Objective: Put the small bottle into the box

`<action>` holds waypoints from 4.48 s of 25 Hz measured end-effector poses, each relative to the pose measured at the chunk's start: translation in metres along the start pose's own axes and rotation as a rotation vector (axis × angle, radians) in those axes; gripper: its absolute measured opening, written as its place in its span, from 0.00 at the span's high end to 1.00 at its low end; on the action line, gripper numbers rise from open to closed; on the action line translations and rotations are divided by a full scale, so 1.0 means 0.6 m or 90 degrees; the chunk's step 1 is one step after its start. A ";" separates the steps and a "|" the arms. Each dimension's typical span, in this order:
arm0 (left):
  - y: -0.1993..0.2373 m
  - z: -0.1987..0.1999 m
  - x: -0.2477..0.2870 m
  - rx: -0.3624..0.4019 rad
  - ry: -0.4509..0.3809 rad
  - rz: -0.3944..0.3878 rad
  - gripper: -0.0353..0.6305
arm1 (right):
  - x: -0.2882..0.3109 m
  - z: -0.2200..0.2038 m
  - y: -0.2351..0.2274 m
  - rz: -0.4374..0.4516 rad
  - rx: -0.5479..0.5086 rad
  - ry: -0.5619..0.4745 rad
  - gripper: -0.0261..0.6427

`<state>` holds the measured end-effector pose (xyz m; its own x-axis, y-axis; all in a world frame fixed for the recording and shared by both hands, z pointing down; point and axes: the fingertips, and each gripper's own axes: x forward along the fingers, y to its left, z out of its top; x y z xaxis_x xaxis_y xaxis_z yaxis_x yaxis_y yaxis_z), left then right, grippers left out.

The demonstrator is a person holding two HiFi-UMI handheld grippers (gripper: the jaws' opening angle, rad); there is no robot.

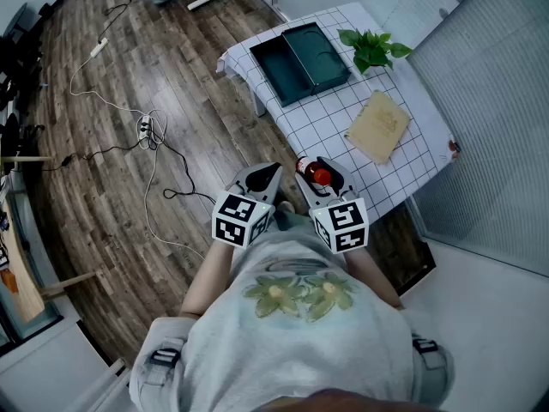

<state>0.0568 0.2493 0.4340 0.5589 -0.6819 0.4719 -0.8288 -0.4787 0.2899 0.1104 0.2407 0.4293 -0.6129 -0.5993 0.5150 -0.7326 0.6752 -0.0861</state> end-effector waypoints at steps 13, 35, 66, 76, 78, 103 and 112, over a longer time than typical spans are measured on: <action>0.001 0.006 -0.007 0.022 0.003 0.005 0.94 | 0.006 -0.003 -0.008 -0.011 0.011 -0.003 0.64; 0.128 0.080 0.056 0.036 0.024 -0.033 0.94 | 0.117 0.090 -0.083 -0.067 0.067 -0.034 0.64; 0.278 0.120 0.103 0.043 0.066 -0.120 0.94 | 0.244 0.156 -0.141 -0.170 0.116 -0.025 0.64; 0.334 0.109 0.124 0.030 0.085 -0.127 0.94 | 0.253 0.168 -0.174 -0.220 0.124 -0.029 0.64; 0.339 0.109 0.134 0.028 0.090 -0.128 0.94 | 0.256 0.169 -0.180 -0.220 0.125 -0.027 0.64; 0.344 0.191 0.241 0.027 0.073 -0.091 0.94 | 0.319 0.192 -0.266 -0.138 0.095 -0.005 0.64; 0.357 0.193 0.256 0.021 0.085 -0.081 0.94 | 0.348 0.187 -0.270 -0.113 0.086 0.015 0.64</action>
<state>-0.0316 -0.0221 0.4725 0.6490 -0.5365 0.5394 -0.7488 -0.5759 0.3281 0.0682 -0.0421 0.4549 -0.4655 -0.6923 0.5514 -0.8621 0.4958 -0.1052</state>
